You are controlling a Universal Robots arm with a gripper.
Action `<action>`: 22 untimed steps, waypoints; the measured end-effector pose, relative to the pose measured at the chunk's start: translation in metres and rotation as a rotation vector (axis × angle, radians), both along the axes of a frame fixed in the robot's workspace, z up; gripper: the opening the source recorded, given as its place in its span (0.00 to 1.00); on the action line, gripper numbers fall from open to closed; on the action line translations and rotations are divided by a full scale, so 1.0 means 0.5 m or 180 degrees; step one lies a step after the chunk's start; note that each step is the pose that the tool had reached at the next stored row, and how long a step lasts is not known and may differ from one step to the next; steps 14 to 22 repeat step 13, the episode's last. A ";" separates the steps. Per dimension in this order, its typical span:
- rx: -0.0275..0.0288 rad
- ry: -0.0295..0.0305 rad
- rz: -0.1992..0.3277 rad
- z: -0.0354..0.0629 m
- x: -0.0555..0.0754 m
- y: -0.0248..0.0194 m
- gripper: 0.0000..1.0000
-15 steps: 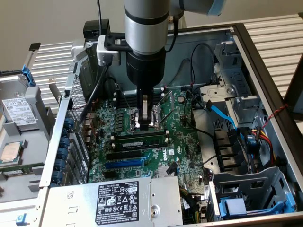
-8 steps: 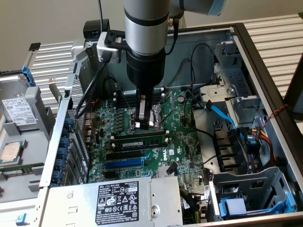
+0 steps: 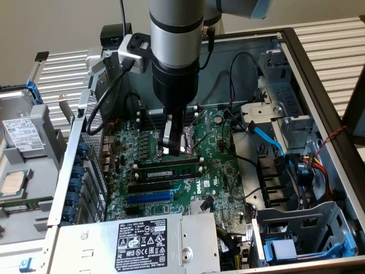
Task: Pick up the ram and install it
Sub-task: 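Press down the ram until it locks into place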
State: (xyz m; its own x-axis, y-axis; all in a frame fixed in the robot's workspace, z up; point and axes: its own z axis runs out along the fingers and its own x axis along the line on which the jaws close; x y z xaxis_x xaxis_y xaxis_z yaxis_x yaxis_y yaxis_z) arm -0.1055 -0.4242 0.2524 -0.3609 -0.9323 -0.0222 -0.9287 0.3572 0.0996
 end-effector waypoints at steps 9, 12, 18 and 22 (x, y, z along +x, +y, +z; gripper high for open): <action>0.0000 0.0000 -0.0517 -0.002 0.000 0.0000 0.11; 0.0000 0.0000 -0.0689 -0.003 0.000 0.0000 0.11; 0.0000 0.0000 -0.0748 -0.004 0.000 0.0000 0.11; 0.0000 0.0000 -0.0748 -0.004 0.000 0.0000 0.11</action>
